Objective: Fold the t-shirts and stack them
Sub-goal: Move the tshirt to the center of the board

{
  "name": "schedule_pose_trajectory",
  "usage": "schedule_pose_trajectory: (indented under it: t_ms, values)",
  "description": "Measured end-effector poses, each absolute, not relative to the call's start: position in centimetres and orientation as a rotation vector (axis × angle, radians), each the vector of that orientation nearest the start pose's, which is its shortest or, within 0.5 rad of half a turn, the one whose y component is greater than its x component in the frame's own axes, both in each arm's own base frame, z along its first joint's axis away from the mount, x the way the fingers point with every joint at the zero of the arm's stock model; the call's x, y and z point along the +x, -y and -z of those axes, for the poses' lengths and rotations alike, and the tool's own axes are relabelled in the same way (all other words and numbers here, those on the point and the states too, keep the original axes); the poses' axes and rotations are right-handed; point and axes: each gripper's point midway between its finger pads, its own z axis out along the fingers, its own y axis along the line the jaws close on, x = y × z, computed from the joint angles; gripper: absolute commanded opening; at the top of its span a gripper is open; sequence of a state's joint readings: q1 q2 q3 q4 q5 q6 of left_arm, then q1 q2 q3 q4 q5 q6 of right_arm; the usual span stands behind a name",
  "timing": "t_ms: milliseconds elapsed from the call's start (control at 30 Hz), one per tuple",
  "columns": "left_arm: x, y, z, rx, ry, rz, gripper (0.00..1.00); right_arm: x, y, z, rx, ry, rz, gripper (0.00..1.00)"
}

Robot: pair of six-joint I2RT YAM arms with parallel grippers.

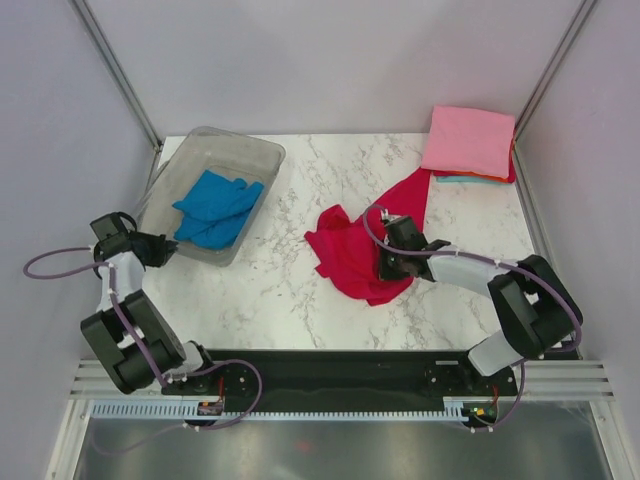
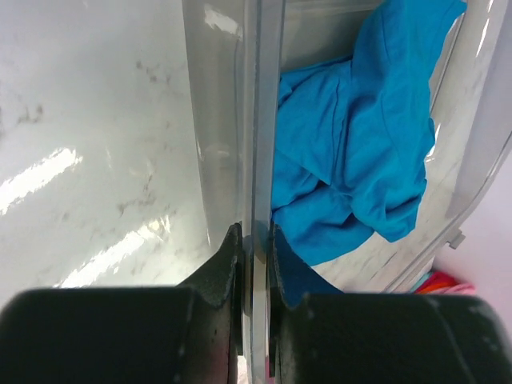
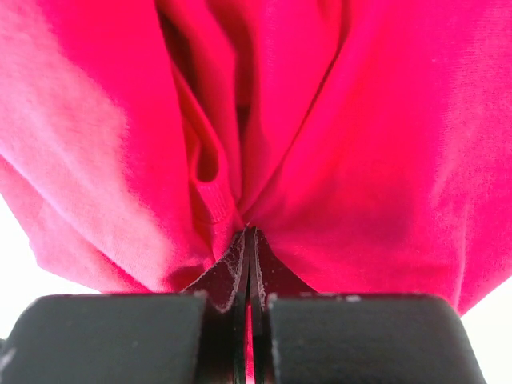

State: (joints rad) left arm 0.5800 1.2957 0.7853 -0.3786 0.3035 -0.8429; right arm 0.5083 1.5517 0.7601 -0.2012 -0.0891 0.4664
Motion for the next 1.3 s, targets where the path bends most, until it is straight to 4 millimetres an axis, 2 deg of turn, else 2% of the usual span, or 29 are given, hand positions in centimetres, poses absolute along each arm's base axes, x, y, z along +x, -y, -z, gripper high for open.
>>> schedule_pose_trajectory:
  t_ms: [133,267,333,367,400,433,467,500,567,600,667,733,800,867,900,967,1033,1067,1133,1233,1300]
  values:
    - [33.5,-12.6,-8.7,-1.609,-1.868,0.478,0.02,25.4,-20.4,-1.8,-0.135,-2.606,-0.513,0.00]
    - [36.0,-14.2,-7.9,-1.664,-1.771,0.511,0.02,24.9,-20.4,-1.9,-0.137,-2.579,-0.541,0.00]
    - [37.9,-15.2,-7.9,-1.665,-1.739,0.528,0.24,24.9,-20.5,-1.9,-0.141,-2.567,-0.556,0.00]
    - [39.0,-15.8,-8.0,-1.664,-1.728,0.539,0.48,24.9,-20.6,-1.9,-0.144,-2.563,-0.563,0.00]
    - [39.6,-16.1,-8.0,-1.659,-1.735,0.552,0.56,24.8,-20.7,-2.0,-0.148,-2.556,-0.575,0.01]
    - [40.2,-16.1,-8.2,-1.670,-1.737,0.577,0.61,24.7,-20.7,-2.1,-0.153,-2.548,-0.587,0.07]
    - [40.5,-16.2,-8.5,-1.676,-1.739,0.599,0.66,24.5,-20.7,-2.3,-0.157,-2.540,-0.596,0.17]
    - [40.8,-16.2,-8.8,-1.676,-1.745,0.611,0.68,24.2,-20.6,-2.5,-0.158,-2.533,-0.607,0.41]
    - [40.7,-15.7,-9.4,-1.671,-1.760,0.634,0.71,23.6,-20.6,-3.3,-0.169,-2.509,-0.625,0.65]
    - [40.5,-15.4,-9.5,-1.669,-1.771,0.643,0.72,23.3,-20.6,-3.7,-0.175,-2.500,-0.629,0.68]
    - [40.2,-14.4,-10.5,-1.624,-1.796,0.666,0.72,22.7,-20.7,-4.6,-0.197,-2.476,-0.637,0.75]
    - [39.3,-13.1,-12.3,-1.529,-1.816,0.677,0.72,22.1,-20.7,-6.0,-0.203,-2.444,-0.642,0.80]
    - [37.6,-11.3,-15.3,-1.390,-1.830,0.658,0.68,21.9,-20.3,-7.3,-0.195,-2.410,-0.633,0.82]
    - [35.9,-9.0,-19.3,-1.197,-1.823,0.600,0.69,22.1,-19.3,-8.7,-0.162,-2.384,-0.592,0.87]
    - [35.5,-7.5,-21.1,-1.101,-1.820,0.573,0.68,22.3,-18.6,-9.5,-0.125,-2.373,-0.549,0.89]
    - [34.2,-2.6,-25.2,-0.845,-1.800,0.565,0.68,22.9,-17.4,-11.2,-0.056,-2.334,-0.493,0.92]
    - [32.4,1.6,-27.0,-0.663,-1.807,0.615,0.68,23.3,-16.5,-12.5,0.007,-2.294,-0.455,0.95]
    - [31.6,2.3,-27.2,-0.625,-1.808,0.614,0.68,23.4,-15.8,-13.3,0.051,-2.267,-0.435,0.95]
    - [31.1,2.2,-25.8,-0.618,-1.832,0.579,0.68,23.3,-15.1,-13.9,0.101,-2.244,-0.423,0.95]
    - [30.8,2.3,-21.1,-0.650,-1.964,0.549,0.66,22.9,-14.6,-13.7,0.149,-2.251,-0.423,0.95]
    - [30.7,3.8,-17.7,-0.643,-2.089,0.584,0.66,22.5,-14.3,-13.1,0.173,-2.260,-0.422,0.95]
